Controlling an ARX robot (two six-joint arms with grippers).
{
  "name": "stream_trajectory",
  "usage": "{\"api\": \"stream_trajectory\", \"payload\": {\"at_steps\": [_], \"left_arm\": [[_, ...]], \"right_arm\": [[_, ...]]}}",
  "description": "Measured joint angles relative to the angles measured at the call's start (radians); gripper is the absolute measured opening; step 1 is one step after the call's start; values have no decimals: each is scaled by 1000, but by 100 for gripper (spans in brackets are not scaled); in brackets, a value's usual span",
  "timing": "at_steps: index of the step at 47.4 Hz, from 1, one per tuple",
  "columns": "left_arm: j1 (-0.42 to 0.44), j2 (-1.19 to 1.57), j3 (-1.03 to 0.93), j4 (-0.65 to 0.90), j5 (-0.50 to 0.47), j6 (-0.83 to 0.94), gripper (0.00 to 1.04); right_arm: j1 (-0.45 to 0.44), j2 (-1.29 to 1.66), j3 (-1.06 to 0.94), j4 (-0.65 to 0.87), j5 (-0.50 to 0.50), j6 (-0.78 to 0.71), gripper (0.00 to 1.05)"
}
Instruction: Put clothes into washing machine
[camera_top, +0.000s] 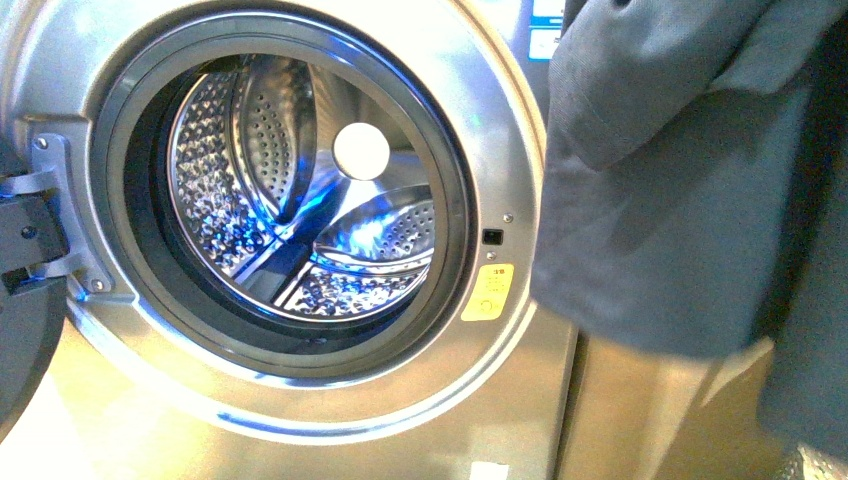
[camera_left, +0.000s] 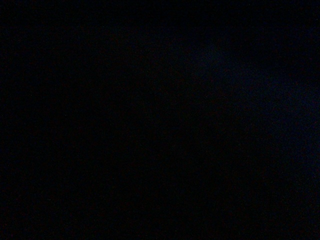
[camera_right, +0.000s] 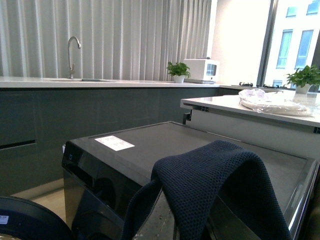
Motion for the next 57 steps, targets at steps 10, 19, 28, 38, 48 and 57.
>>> {"api": "stream_trajectory", "payload": {"at_steps": [10, 19, 28, 38, 48, 57], "left_arm": [[-42, 0, 2, -3, -130, 5, 98], [-97, 23, 37, -60, -220, 31, 98], [-115, 63, 89, -70, -288, 45, 95], [-75, 85, 125, -111, -425, 49, 64], [27, 74, 86, -116, -583, 53, 22], [74, 24, -4, -108, -576, 43, 8]], "right_arm": [[0, 0, 0, 0, 0, 0, 3], [0, 0, 0, 0, 0, 0, 3], [0, 0, 0, 0, 0, 0, 3], [0, 0, 0, 0, 0, 0, 11], [0, 0, 0, 0, 0, 2, 56], [1, 0, 2, 1, 0, 3, 82]]}}
